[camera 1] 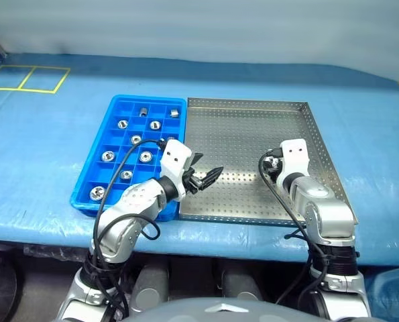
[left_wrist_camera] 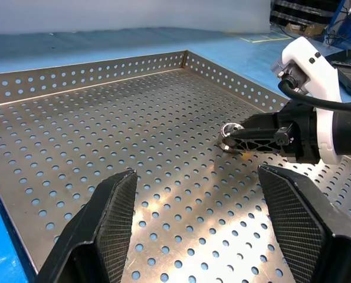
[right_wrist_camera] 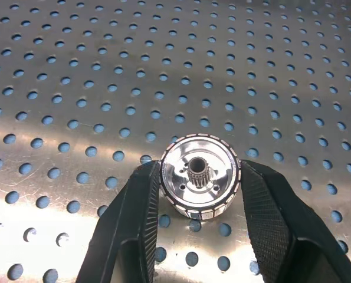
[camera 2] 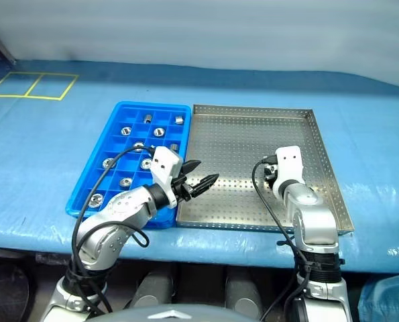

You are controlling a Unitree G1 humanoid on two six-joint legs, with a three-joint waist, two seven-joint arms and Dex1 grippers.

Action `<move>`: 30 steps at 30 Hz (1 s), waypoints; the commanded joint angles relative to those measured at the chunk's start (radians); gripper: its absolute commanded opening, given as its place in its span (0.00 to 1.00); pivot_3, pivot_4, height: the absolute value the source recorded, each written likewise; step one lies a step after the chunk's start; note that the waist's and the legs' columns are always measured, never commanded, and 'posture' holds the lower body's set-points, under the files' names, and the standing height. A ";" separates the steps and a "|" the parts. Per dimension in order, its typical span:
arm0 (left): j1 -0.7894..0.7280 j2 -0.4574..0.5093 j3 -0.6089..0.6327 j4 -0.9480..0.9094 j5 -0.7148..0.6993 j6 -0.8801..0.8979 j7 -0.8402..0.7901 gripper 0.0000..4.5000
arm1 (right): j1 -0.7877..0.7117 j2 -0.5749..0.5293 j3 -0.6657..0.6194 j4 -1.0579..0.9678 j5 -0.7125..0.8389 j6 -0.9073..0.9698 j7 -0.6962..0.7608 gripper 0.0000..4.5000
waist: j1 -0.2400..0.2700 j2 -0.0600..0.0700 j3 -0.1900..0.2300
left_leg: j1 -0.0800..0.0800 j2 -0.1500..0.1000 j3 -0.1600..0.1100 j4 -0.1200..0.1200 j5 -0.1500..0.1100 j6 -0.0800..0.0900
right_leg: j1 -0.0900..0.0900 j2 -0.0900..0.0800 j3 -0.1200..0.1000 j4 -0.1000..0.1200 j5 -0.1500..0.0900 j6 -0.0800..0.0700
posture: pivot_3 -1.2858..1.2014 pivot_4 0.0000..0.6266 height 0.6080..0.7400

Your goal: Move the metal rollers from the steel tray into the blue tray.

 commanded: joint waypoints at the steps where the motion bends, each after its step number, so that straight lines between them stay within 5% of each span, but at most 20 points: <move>1: 0.038 0.021 0.046 -0.063 -0.009 0.010 0.006 0.79 | -0.038 0.001 0.023 -0.093 0.053 -0.042 0.063 0.38 | -0.003 0.000 0.000 | 0.000 0.000 0.000 0.000 0.000 0.000 | 0.000 0.000 0.000 0.000 0.000 0.000 | 0.59 0.24 1.00; 18: 0.299 0.089 0.208 -0.351 -0.027 0.153 0.132 0.79 | -0.226 0.102 0.376 -0.046 0.172 -0.115 0.300 0.38 | 0.049 0.000 0.000 | 0.001 0.000 -0.001 0.000 0.000 0.000 | -0.001 0.000 -0.001 0.005 -0.001 -0.002 | 0.66 0.24 1.00; 28: 0.315 0.096 0.198 -0.345 -0.016 0.163 0.153 0.79 | -0.232 0.106 0.423 0.006 0.158 -0.131 0.311 0.38 | 0.086 0.000 0.000 | 0.001 0.000 -0.001 0.000 0.001 -0.001 | -0.003 0.000 -0.001 0.006 -0.002 -0.003 | 0.66 0.24 1.00; 29: 0.311 0.095 0.196 -0.342 -0.016 0.162 0.152 0.79 | -0.230 0.097 0.426 0.009 0.153 -0.130 0.313 0.54 | 0.086 0.000 0.000 | 0.001 0.000 -0.001 0.000 0.001 -0.001 | -0.003 0.000 -0.001 0.006 -0.002 -0.003 | 0.66 0.24 1.00; 30: 0.308 0.095 0.195 -0.340 -0.015 0.162 0.152 0.79 | -0.228 0.092 0.428 0.010 0.150 -0.129 0.315 0.60 | 0.086 0.000 0.000 | 0.001 0.000 -0.001 0.000 0.001 -0.001 | -0.003 0.000 -0.001 0.006 -0.002 -0.003 | 0.66 0.24 1.00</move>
